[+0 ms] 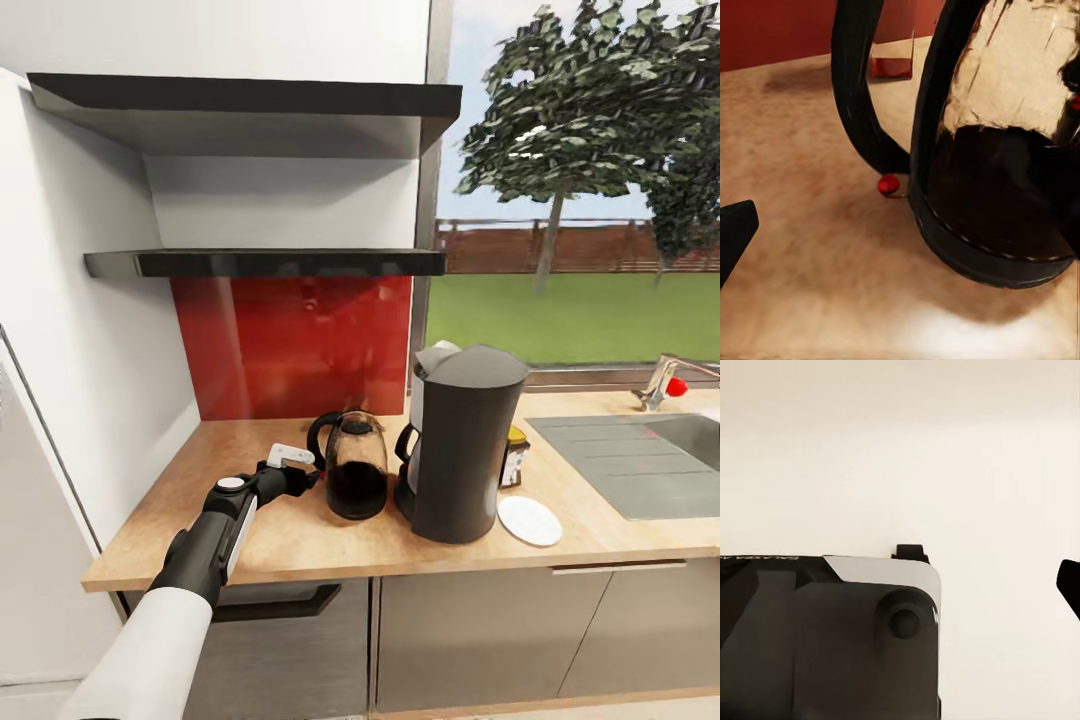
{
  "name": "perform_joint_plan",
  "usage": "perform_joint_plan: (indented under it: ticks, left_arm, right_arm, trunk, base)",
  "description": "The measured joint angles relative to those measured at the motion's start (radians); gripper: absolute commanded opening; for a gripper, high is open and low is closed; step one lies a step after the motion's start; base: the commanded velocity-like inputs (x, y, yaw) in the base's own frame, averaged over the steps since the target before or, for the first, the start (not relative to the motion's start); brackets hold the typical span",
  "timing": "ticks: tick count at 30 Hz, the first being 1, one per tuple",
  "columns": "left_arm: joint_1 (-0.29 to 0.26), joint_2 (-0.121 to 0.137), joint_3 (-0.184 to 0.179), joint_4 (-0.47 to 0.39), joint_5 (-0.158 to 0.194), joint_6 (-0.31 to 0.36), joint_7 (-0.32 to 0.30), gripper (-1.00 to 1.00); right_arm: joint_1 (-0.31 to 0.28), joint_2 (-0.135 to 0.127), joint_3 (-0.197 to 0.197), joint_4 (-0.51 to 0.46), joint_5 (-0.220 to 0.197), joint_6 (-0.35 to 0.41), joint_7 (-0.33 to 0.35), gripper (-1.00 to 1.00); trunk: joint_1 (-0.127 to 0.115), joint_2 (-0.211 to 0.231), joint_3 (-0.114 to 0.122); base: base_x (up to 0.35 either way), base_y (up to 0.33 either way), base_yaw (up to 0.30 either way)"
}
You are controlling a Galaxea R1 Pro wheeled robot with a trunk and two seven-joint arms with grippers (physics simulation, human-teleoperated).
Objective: Set up a coffee station on the kitchen countertop: keep the coffee maker on the countertop, move the bottle of coffee from the kitchen shelf to the counter next to the coffee maker, place a paper coffee filter on top of the coffee maker, put the saucer next to the coffee maker with the coffee cup on the saucer, and place the electric kettle next to the coffee maker.
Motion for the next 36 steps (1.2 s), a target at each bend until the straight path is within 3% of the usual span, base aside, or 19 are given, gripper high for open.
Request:
perform_joint_plan:
  ticks: [8, 19, 28, 32, 36]
  left_arm:
    - [0.002, 0.002, 0.001, 0.0, 0.0, -0.002, -0.002, 1.0]
    - [0.094, 0.012, 0.007, -0.02, 0.002, -0.027, -0.017, 1.0]
    - [0.186, 0.013, 0.008, -0.023, 0.001, -0.125, -0.016, 1.0]
    - [0.289, 0.014, 0.021, -0.021, -0.002, -0.242, -0.011, 1.0]
    - [0.363, 0.018, 0.032, -0.014, -0.004, -0.303, -0.012, 1.0]
  right_arm:
    - [0.0, 0.0, 0.0, 0.0, 0.0, 0.0, 0.0, 1.0]
    - [0.0, 0.0, 0.0, 0.0, 0.0, 0.0, 0.0, 1.0]
    - [0.0, 0.0, 0.0, 0.0, 0.0, 0.0, 0.0, 1.0]
    - [0.0, 0.0, 0.0, 0.0, 0.0, 0.0, 0.0, 1.0]
    - [0.0, 0.0, 0.0, 0.0, 0.0, 0.0, 0.0, 1.0]
  trunk:
    - [0.0, 0.0, 0.0]
    - [0.0, 0.0, 0.0]
    - [0.0, 0.0, 0.0]
    - [0.0, 0.0, 0.0]
    - [0.0, 0.0, 0.0]
  base:
    - [-0.256, -0.1, 0.0]
    - [-0.336, -0.003, 0.0]
    - [-0.155, 0.0, 0.0]
    - [-0.008, 0.0, 0.0]
    - [-0.002, 0.0, 0.0]
